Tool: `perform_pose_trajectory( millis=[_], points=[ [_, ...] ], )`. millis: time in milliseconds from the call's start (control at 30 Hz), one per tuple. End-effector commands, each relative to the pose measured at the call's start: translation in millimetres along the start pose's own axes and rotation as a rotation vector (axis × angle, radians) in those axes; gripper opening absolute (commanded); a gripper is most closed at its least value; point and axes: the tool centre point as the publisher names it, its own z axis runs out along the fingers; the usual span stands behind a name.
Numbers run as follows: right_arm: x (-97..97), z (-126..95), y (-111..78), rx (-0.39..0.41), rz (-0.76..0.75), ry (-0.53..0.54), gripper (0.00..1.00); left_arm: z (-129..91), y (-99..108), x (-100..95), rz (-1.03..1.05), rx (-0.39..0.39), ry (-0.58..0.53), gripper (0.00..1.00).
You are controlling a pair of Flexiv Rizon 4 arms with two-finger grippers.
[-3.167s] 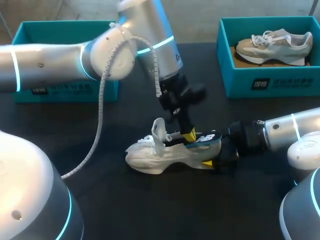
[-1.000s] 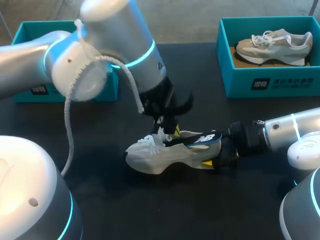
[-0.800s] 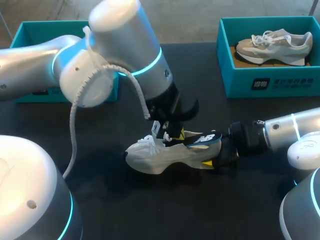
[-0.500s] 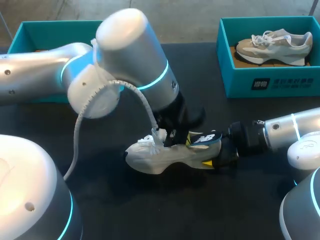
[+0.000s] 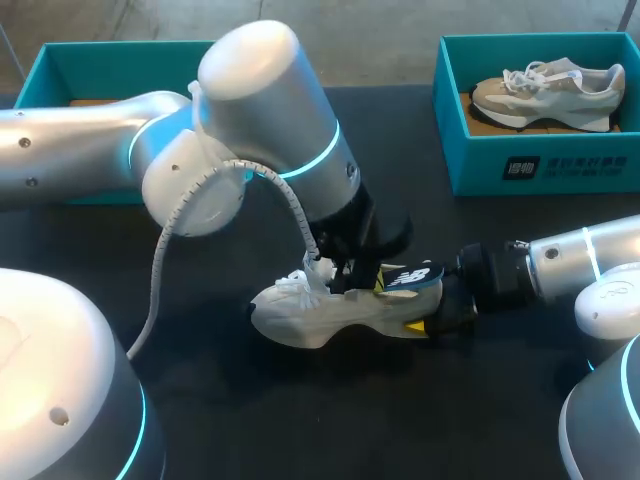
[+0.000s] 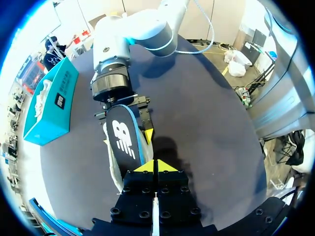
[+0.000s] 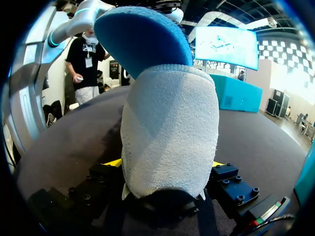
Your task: Take the shoe out of the shoebox, open the shoe tongue, remove and reinsert the insole, then place the shoe into the shoebox
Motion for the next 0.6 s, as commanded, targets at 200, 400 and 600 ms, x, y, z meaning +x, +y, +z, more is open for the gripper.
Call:
perform_pose_trajectory(
  millis=[200,400,600],
  points=[
    [0.6,0.4,0.6,0.002,-0.001,-0.002,0.00,9.2,4.5,-3.8,-0.031,0.037,-0.030,0.00],
    [0.6,0.4,0.6,0.002,-0.001,-0.002,0.00,16.6,3.3,-2.7,-0.034,0.020,-0.112,0.00],
    [0.6,0.4,0.6,0.002,-0.001,-0.002,0.00,19.7,1.1,-1.9,-0.054,0.041,-0.158,0.00]
  ],
)
